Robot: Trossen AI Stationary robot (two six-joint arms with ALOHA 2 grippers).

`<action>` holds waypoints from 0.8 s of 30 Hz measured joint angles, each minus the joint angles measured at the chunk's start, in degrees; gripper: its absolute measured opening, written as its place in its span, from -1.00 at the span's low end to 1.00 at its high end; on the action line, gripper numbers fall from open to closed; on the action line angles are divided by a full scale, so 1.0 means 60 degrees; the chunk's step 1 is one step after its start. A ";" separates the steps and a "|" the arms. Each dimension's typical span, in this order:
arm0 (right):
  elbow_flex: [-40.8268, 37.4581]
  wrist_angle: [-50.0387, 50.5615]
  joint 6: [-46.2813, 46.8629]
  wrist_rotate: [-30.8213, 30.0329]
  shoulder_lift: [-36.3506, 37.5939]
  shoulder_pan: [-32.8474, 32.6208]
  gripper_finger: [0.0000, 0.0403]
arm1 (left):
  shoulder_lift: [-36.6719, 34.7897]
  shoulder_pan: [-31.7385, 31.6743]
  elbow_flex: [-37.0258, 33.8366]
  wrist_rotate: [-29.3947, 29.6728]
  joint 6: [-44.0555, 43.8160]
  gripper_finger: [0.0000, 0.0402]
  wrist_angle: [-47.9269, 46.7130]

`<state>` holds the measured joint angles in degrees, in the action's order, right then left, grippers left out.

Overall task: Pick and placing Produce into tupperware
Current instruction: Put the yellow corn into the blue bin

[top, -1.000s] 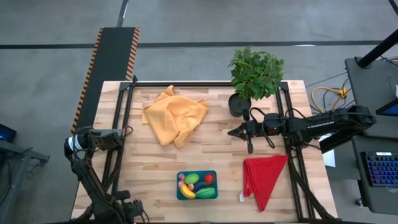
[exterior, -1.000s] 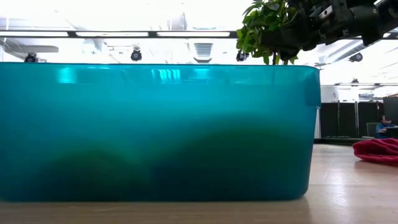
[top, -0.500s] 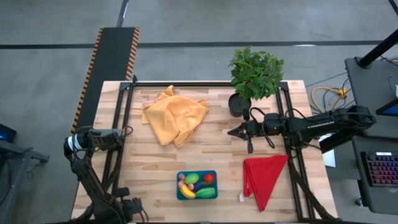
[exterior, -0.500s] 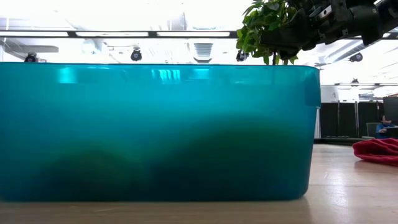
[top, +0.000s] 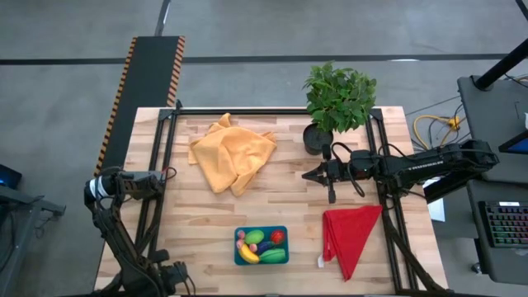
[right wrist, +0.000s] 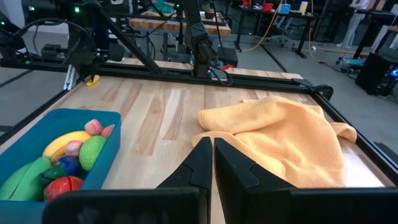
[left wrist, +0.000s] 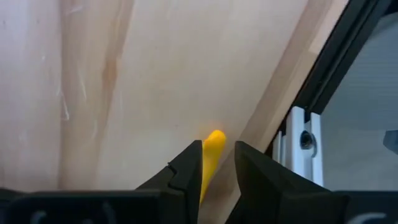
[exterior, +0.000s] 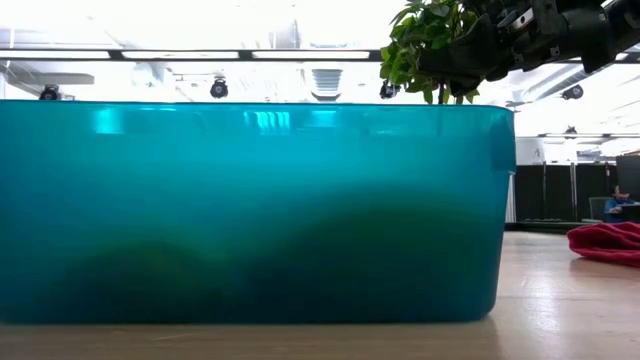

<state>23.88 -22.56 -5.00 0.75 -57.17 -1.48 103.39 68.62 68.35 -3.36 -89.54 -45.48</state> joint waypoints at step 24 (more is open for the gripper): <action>0.0000 0.0003 0.0002 -0.0028 0.0002 0.0000 -0.96 | 0.0077 0.0273 -0.0356 -0.0102 -0.0219 -0.61 0.0044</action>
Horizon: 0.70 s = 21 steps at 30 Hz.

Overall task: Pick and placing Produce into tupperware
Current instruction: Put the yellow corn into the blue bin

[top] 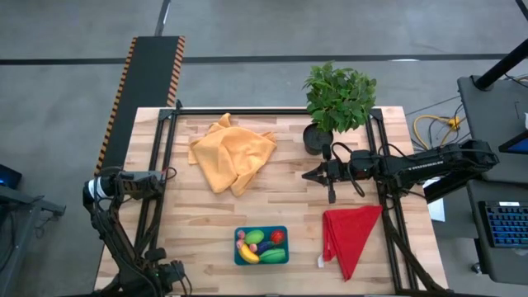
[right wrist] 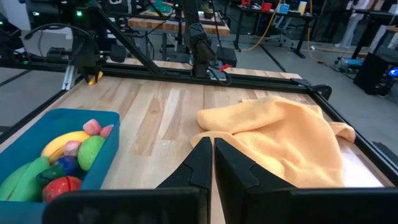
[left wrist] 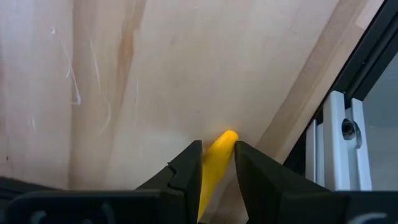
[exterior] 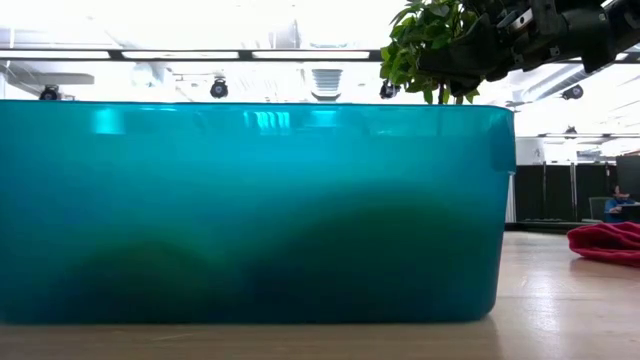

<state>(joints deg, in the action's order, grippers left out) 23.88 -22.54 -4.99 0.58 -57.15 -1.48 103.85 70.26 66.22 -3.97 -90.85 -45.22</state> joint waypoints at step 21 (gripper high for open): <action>0.0000 0.0002 0.0044 -0.0125 0.0000 0.0000 -0.96 | -0.0087 0.0000 -0.0259 0.0168 0.0518 -0.91 -0.0047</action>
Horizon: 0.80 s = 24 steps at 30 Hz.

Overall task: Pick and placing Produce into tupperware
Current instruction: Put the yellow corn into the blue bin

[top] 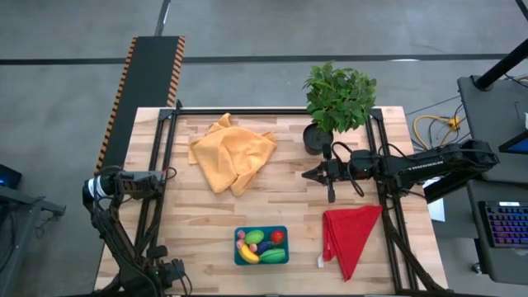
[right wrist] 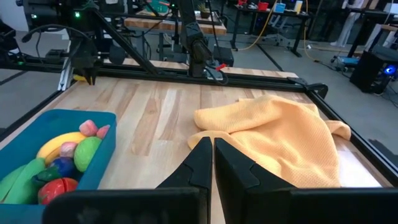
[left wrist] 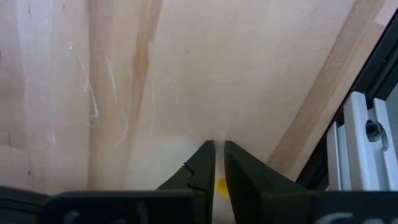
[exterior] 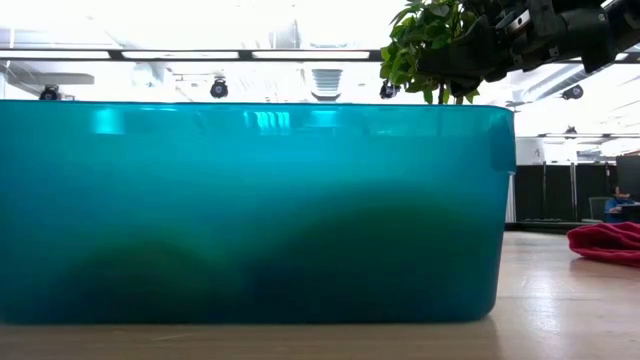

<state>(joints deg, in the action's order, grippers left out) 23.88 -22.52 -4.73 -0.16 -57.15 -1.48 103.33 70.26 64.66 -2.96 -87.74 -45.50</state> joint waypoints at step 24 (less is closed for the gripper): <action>0.0000 -0.0061 0.0029 0.0004 0.0001 0.0000 -0.96 | -0.1135 -0.0190 -0.0095 0.0074 -0.1430 -0.92 -0.0877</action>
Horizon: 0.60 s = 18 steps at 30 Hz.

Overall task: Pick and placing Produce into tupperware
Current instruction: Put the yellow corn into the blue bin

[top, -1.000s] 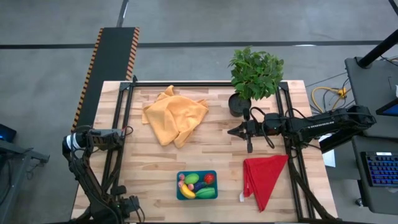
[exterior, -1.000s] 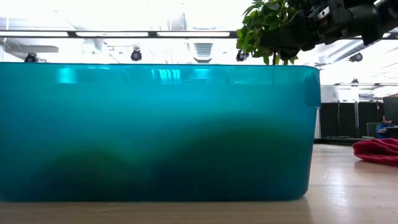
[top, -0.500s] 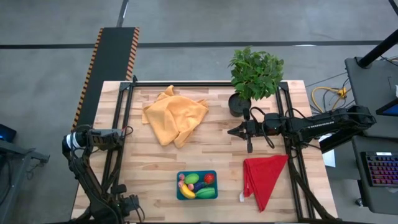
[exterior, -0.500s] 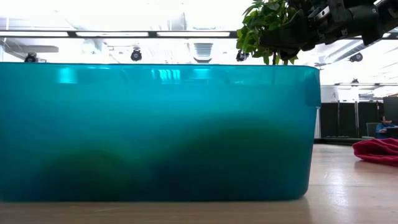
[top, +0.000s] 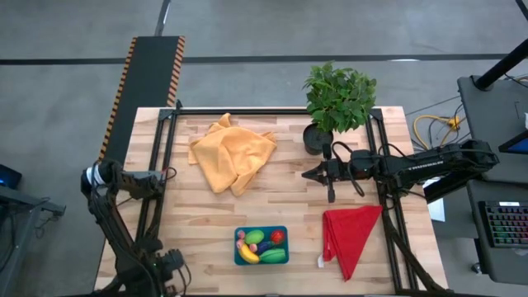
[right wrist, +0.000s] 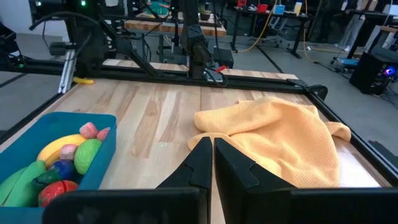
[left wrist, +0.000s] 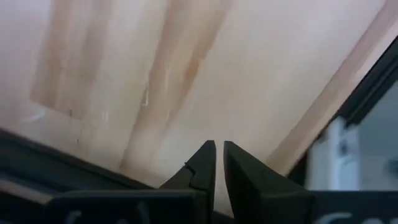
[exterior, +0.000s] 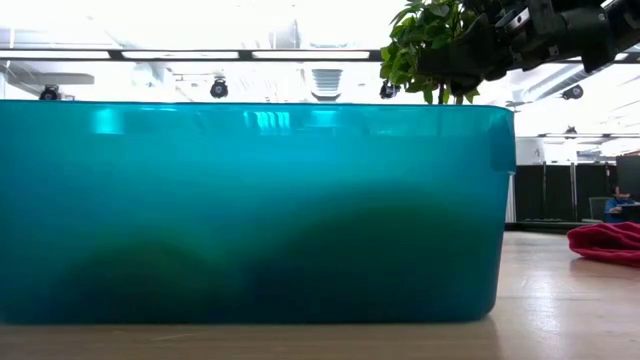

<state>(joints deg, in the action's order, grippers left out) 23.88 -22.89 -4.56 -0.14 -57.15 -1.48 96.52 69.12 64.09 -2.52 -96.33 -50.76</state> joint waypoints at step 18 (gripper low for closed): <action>0.0596 -0.1083 -0.0385 -0.0004 -0.0007 0.0000 -0.96 | -0.3278 -0.1176 -0.0432 -0.1043 -0.2064 -0.68 0.0151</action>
<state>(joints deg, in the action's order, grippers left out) 27.45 -29.39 -6.87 -0.16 -57.19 -1.48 76.85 62.07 61.50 -8.78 -108.71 -49.85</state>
